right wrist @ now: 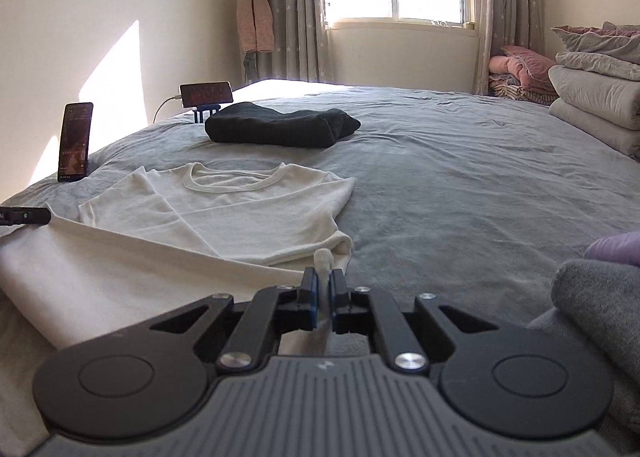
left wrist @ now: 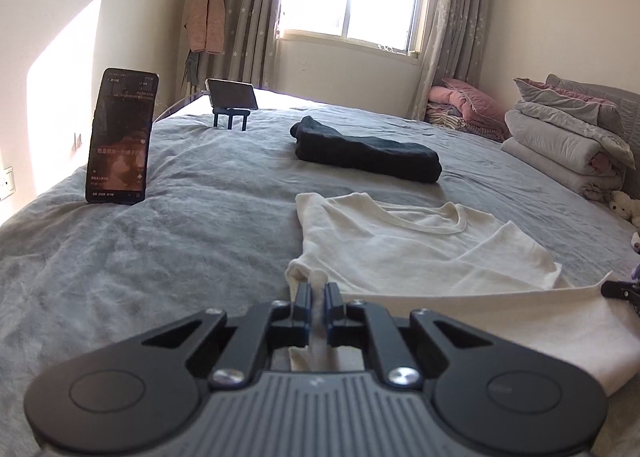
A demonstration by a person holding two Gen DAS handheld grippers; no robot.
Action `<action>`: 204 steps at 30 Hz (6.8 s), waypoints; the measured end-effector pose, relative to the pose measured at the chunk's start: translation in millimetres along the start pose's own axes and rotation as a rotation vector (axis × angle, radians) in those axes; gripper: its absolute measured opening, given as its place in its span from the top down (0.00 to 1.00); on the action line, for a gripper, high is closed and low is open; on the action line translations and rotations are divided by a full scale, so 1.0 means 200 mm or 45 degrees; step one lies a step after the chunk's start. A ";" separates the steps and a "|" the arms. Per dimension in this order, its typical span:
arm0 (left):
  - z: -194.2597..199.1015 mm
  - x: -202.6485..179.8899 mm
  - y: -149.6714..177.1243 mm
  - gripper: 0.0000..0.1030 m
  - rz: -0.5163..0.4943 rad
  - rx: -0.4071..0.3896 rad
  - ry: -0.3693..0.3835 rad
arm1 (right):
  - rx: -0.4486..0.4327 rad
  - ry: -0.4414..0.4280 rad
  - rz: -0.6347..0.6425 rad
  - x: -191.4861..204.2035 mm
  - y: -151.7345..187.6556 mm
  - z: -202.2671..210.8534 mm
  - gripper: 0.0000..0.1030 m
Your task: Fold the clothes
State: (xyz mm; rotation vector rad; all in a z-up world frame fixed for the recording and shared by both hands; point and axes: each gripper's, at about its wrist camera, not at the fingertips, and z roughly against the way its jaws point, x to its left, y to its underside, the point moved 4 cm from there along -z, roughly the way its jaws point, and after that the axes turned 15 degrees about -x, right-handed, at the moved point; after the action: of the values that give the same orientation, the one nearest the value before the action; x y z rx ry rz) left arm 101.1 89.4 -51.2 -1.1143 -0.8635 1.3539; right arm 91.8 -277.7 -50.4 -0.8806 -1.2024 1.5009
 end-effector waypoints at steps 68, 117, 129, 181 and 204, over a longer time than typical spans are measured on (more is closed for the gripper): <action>0.04 0.01 0.01 0.94 -0.035 0.019 0.089 | 0.015 0.018 -0.008 0.05 0.02 0.05 0.93; 0.20 -0.31 0.16 0.50 -0.372 0.109 0.414 | 0.079 -0.232 0.184 0.49 0.11 0.18 0.52; 0.26 -0.18 0.07 0.46 -0.308 0.105 0.414 | 0.045 -0.153 0.002 0.22 0.03 0.28 0.49; -0.88 0.00 -0.20 0.66 -0.088 0.243 0.233 | 0.273 -0.032 -0.135 -0.14 -0.18 -0.84 0.46; -0.60 -0.06 -0.33 0.89 -0.171 -0.132 0.268 | 0.040 -0.043 0.049 0.03 -0.39 -0.65 0.89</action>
State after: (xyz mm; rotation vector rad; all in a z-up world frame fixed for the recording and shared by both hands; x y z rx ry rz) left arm 233.1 71.5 -21.6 -1.2320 -0.8451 1.0705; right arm 230.3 -236.0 -7.4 -0.8653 -1.1890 1.5668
